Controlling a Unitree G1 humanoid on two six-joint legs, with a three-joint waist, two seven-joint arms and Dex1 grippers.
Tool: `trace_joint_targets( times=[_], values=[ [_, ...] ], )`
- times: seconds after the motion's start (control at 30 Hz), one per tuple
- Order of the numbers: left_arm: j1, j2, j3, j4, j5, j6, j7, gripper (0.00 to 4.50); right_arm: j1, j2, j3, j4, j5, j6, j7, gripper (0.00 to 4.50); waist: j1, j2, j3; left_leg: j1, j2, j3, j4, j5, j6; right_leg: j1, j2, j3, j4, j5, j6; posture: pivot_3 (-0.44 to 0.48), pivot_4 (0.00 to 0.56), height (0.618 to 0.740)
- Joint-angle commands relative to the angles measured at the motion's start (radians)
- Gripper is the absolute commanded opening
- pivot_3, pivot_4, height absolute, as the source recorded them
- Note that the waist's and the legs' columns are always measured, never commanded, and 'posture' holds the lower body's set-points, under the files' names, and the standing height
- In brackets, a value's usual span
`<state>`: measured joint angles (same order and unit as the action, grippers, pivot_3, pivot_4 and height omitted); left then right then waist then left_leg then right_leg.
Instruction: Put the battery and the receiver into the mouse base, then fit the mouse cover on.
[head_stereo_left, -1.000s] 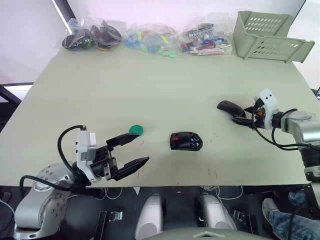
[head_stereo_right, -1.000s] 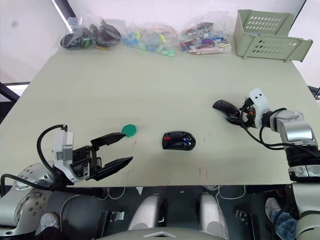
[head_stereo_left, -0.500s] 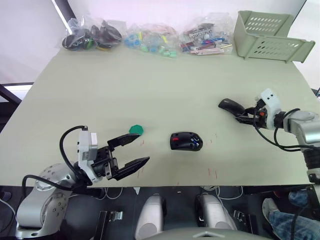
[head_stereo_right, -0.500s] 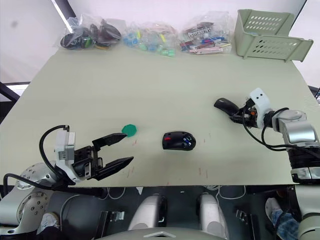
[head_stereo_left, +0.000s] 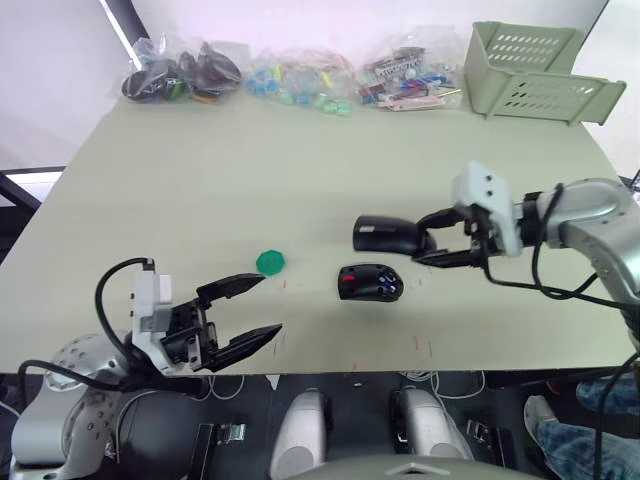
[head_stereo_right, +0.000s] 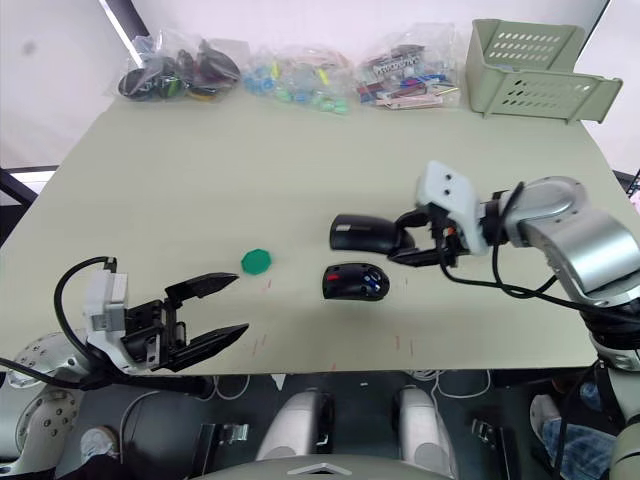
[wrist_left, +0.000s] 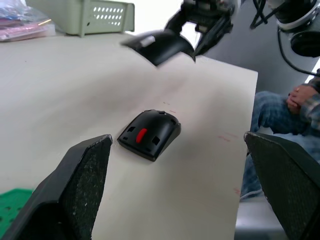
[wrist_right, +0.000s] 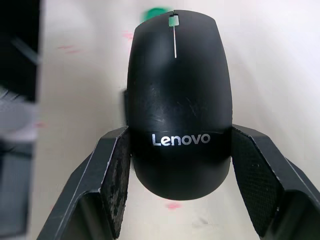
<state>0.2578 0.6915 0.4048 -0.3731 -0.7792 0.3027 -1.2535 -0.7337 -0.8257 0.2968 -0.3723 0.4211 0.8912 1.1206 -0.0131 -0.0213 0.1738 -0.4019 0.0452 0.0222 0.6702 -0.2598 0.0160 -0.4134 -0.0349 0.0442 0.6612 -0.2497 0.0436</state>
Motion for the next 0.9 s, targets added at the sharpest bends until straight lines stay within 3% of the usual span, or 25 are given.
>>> trace_joint_targets(
  times=[0.03,0.2,0.9],
  values=[
    [-0.01,0.028,0.042,0.033,-0.015,-0.023,-0.041,4.5,-0.047,0.023,0.063,0.011,-0.043,-0.01,-0.001,2.81,-0.001,0.0,0.0,0.0,0.0,0.0,0.0,0.0,0.0,0.0,0.0,0.0,0.0,0.0,0.0,0.0,0.15,0.74],
    [0.002,0.039,0.062,0.057,-0.019,-0.022,-0.061,4.5,-0.047,0.058,0.135,0.065,-0.102,-0.042,-0.009,2.81,-0.002,0.0,0.0,-0.001,0.0,0.0,0.0,0.0,0.0,0.0,0.0,0.0,-0.001,0.0,0.0,0.0,0.15,0.74],
    [0.027,0.047,0.084,0.055,-0.02,-0.021,-0.075,4.5,-0.006,0.09,0.193,0.119,-0.161,-0.06,0.004,2.81,-0.003,0.0,0.0,0.0,0.001,0.0,-0.001,0.0,0.0,-0.001,0.0,-0.001,0.0,0.0,-0.001,0.0,0.15,0.74]
  ],
)
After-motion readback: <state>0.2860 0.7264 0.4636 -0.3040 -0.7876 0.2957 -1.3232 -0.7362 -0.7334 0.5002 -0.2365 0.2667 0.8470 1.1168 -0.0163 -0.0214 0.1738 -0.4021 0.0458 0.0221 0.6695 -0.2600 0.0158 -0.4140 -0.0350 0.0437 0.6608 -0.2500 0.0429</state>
